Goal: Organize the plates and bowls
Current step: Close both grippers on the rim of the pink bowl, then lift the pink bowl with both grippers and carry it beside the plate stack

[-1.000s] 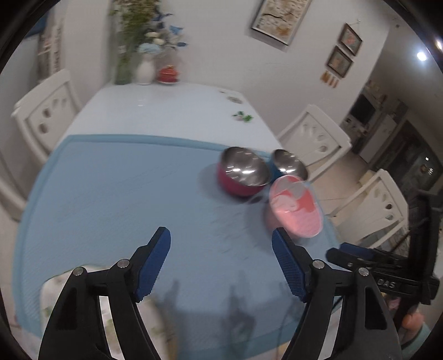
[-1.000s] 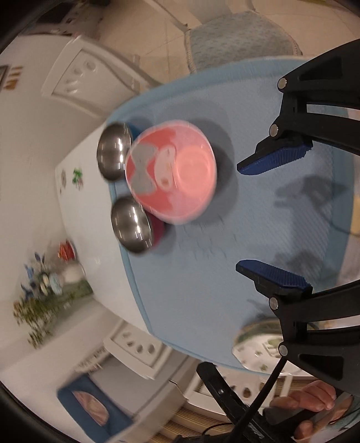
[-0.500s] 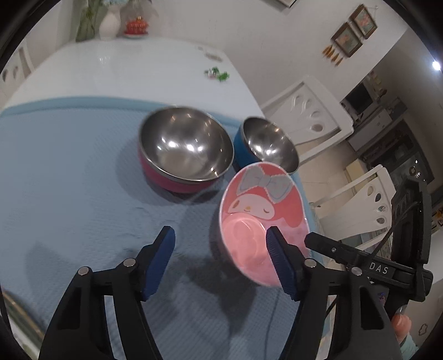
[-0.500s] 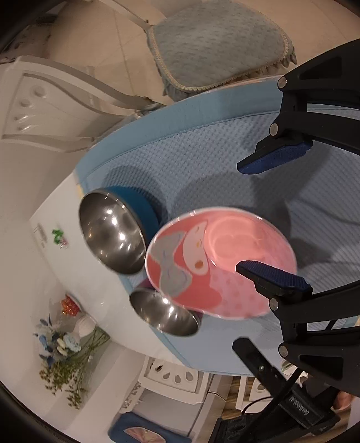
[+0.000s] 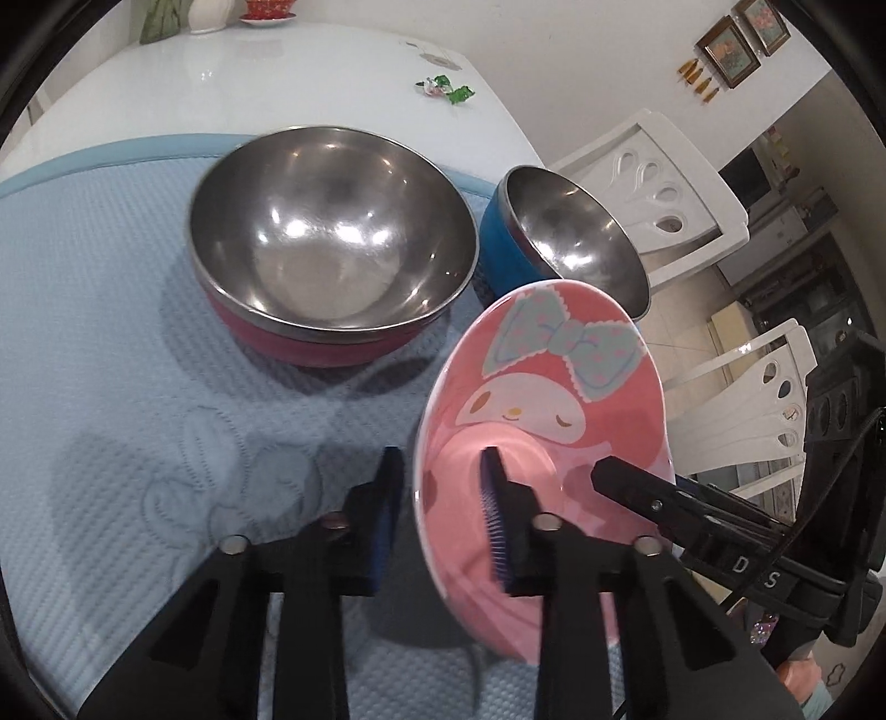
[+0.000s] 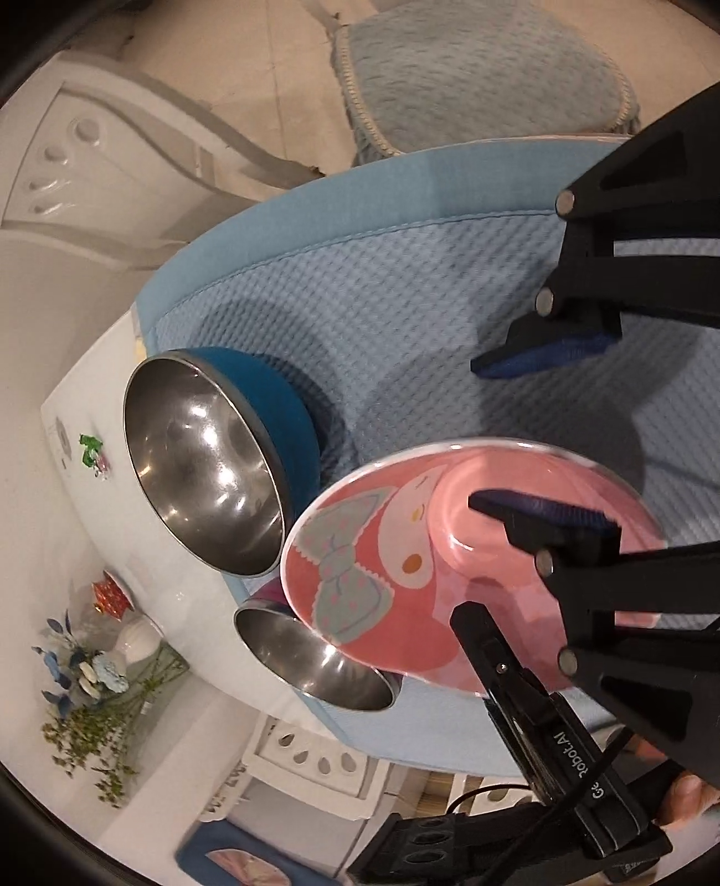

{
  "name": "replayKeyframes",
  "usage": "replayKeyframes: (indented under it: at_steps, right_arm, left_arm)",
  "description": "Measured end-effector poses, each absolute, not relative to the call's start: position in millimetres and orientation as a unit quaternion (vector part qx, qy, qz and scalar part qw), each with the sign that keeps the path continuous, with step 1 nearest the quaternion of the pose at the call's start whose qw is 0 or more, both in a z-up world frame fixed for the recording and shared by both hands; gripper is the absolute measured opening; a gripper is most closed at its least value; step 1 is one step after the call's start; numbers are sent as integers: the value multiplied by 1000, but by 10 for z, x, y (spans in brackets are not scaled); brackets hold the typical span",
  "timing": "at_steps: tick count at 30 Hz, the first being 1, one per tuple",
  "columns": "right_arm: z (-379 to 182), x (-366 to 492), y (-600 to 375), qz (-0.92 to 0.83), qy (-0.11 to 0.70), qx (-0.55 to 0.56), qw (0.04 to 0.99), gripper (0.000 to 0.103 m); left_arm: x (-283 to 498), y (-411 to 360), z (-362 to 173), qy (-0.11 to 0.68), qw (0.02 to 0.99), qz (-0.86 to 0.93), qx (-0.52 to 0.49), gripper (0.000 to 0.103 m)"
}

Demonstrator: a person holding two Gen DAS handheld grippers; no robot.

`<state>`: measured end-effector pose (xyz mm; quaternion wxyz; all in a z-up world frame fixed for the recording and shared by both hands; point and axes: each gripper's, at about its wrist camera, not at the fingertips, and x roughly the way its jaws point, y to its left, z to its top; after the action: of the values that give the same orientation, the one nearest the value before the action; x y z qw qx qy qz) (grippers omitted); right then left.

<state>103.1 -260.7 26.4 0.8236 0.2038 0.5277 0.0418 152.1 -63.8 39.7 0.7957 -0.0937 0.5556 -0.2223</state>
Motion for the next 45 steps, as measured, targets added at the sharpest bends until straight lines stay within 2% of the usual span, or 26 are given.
replayKeyframes:
  at_steps: [5,18,30,37,45]
  right_arm:
    - [220,1052,-2524,63,529,182,826,15]
    - [588,682,-2181,75,502,112,854,15]
    - [1212,20,-1795,115,458,116,874,17]
    - [1184,-270,-1559,139,471,112,864,17]
    - [905,-393,-1405,150,507,101,843,17]
  left_arm:
    - [1507,-677,375,552,801,-216,-84,13]
    - [1198,-485,724,519,824,-214,-80,13]
    - [480,-4,1335,456,859,-214,-90,13]
    - [88,225,1333,459,861,-192,-103,13]
    - [-146,368,1062,487,848,-174,-115,13]
